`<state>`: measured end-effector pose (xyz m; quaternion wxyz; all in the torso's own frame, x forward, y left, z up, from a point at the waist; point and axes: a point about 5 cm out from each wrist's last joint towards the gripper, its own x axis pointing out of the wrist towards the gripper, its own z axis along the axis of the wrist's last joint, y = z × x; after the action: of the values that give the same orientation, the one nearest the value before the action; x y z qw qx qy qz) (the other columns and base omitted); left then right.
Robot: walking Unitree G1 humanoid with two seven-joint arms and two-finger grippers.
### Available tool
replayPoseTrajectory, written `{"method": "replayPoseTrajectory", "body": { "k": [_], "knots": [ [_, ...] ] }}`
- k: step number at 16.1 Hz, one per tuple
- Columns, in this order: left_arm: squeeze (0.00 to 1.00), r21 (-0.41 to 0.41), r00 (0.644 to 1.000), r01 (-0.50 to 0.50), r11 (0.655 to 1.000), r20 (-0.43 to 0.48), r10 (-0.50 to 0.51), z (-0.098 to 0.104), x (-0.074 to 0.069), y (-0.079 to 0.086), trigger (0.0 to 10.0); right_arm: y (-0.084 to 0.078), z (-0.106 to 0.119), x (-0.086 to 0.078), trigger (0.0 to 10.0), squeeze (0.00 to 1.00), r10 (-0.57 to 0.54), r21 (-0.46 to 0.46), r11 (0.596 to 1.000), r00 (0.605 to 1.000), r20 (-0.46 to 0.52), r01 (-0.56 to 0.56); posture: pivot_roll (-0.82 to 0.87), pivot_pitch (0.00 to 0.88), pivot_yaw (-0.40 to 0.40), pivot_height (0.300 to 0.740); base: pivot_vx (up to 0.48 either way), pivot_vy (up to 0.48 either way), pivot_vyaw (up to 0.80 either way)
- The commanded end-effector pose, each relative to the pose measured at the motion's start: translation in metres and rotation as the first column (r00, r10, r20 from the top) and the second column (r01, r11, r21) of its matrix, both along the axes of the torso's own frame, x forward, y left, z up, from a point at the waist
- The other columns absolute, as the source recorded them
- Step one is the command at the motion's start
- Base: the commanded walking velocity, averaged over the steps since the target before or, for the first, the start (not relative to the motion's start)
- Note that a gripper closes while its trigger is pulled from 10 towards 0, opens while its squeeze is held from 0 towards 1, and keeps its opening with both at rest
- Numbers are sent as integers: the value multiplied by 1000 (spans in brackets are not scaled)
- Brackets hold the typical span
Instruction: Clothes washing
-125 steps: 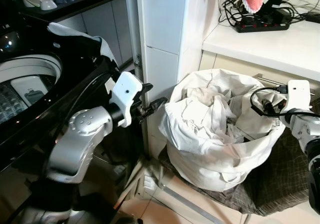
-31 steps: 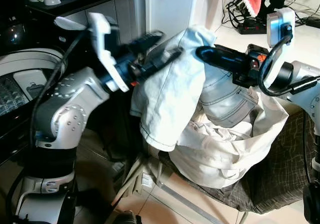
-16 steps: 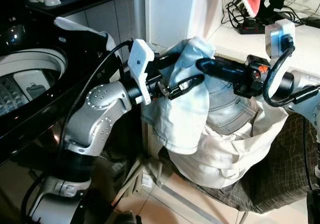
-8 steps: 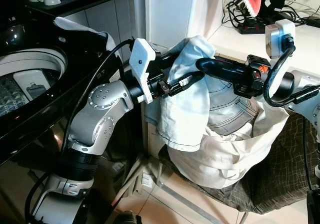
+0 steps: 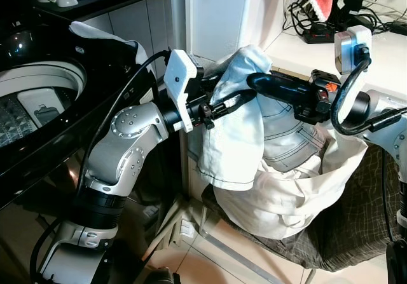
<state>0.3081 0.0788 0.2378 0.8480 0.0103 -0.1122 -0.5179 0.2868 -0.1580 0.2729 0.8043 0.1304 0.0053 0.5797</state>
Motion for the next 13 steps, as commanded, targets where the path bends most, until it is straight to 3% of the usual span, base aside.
{"method": "replayPoseTrajectory", "body": {
  "k": [1, 12, 13],
  "knots": [
    [0, 19, 999, -31, 999, -39, 32, -7, 3, 6, 0, 4, 11, -6, 0, 0, 34, 16, 999, 997, 72, -36, 22, 0, 14, 740, 0, 0, 0],
    [0, 19, 998, -27, 999, -54, 28, -6, 5, 6, 0, 1, 11, -5, 0, 0, -3, -3, 1000, 997, 78, 3, 13, 0, 20, 740, 0, 0, 0],
    [0, 20, 998, -28, 999, -54, 29, -7, 5, 7, 0, 1, 11, -3, 1451, 0, -11, -1, 1000, 997, 77, 12, 13, 0, 20, 740, 0, 0, 0]
  ]
}}
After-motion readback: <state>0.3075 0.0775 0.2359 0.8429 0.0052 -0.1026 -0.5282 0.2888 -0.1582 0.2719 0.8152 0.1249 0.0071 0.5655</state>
